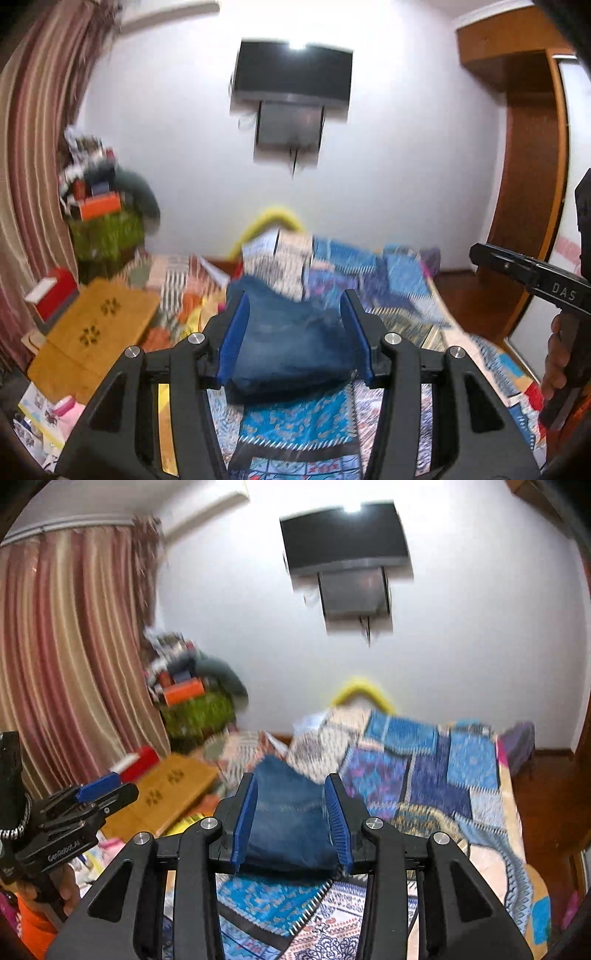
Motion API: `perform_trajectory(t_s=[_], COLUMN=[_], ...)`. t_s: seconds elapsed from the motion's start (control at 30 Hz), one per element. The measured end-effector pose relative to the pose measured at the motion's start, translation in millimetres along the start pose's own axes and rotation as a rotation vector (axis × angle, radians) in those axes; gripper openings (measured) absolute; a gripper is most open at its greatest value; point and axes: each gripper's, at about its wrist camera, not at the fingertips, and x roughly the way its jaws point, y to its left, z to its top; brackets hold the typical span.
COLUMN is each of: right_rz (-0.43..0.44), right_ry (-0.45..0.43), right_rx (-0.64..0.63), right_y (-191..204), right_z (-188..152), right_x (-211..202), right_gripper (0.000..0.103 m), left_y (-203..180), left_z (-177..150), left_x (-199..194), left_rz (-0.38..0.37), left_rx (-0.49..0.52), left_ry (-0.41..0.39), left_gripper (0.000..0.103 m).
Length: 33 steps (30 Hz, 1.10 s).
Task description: Fold large clothes
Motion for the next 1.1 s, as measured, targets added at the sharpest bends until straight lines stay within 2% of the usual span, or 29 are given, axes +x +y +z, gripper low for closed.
perform_trajectory(t_s=[0.07,0.13,0.17,0.2,0.33,0.37,0.4,0.43,0.5,0.57,0.77,1.1], right_rz=[0.006,0.007,0.001,-0.008,-0.041,-0.042,-0.046,-0.054,-0.080,-0.091,-0.075,-0.066], right_ry=[-0.044,-0.085,-0.112,-0.133,-0.180,-0.178,-0.179,-0.179,-0.169,-0.158,-0.141,-0.145], right_rx=[-0.011,-0.028,-0.037,-0.042,-0.056,-0.049,-0.044,-0.039,-0.039,-0.038,-0.022,-0.038], right_y=[5.9,12.7,17.0,19.1,26.7,26.6,25.5,24.1,23.6,23.3,22.2,24.3], right_z=[0.5,-2.0,-4.4,-7.0,-18.8,-21.3,-23.5,-25.6,-27.1,-26.5,-25.2,-35.7], right_x=[-16.1,-31.8,-40.7,-45.6,-59.8,-60.8,-61.0,-60.6,-58.0,-61.2,-65.6,-76.2], right_gripper=[0.036,0.046,0.054,0.059,0.070,0.078,0.086,0.088,0.090,0.090,0.092,0.092], left_y=[-11.1,-20.3,-24.4,-28.8,-40.4,-42.7,-43.5,-43.4,-43.4,-41.1,-41.8,-46.8], left_z=[2.3,1.9,0.5,-1.8,-13.1,-16.4,-19.4,-21.2,-24.5,-26.4,-31.6,-36.2], left_x=[-25.9,-43.9,-51.2,-57.3,-69.9,-72.8,-76.7,-79.2,-83.9,-88.9,-99.1,-106.5], left_rz=[0.010,0.029,0.038,0.043,0.053,0.059,0.067,0.072,0.081,0.089,0.116,0.117], left_rx=[0.009,0.017,0.019,0.022,0.031,0.028,0.021,0.010,-0.012,-0.037,-0.041,-0.041], left_ry=[-0.067,-0.117,-0.139,-0.154,-0.165,-0.167,-0.172,-0.180,-0.195,-0.204,-0.217,-0.220], left_gripper=[0.049,0.050,0.050,0.050,0.052,0.057,0.066,0.071,0.086,0.093,0.096,0.098])
